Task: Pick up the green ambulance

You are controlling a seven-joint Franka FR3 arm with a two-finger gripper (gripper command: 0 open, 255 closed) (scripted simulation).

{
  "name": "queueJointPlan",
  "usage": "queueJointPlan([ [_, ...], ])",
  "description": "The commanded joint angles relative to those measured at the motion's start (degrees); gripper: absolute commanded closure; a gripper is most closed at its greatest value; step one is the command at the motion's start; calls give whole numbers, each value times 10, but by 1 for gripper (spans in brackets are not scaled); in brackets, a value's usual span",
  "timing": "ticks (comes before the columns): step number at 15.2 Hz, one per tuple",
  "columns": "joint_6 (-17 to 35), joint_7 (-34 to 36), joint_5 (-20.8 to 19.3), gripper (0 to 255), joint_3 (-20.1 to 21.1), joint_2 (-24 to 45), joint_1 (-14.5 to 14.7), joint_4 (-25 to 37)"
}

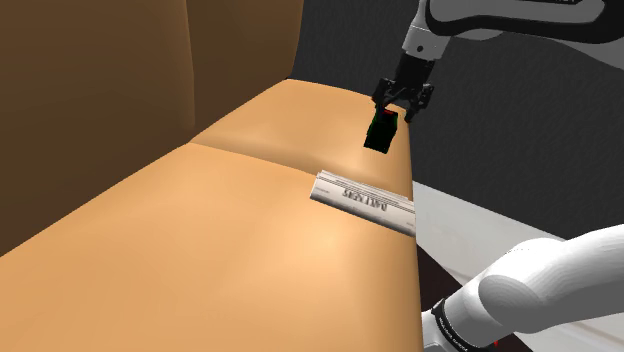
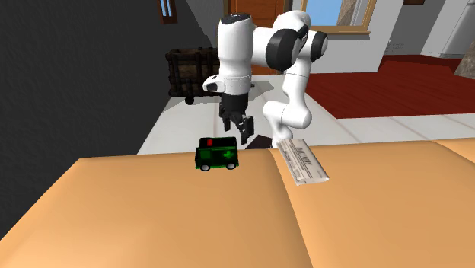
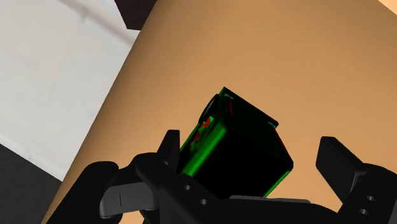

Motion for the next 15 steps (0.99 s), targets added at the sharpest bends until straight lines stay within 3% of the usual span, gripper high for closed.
queueJointPlan([
  [1,13,9,-4,0,0,12,-3,-1],
  [9,63,11,-5,0,0,11,-3,-53],
  [10,63,10,-5,255,0,12,-3,-51],
  [15,64,11,-5,255,0,12,-3,-52],
])
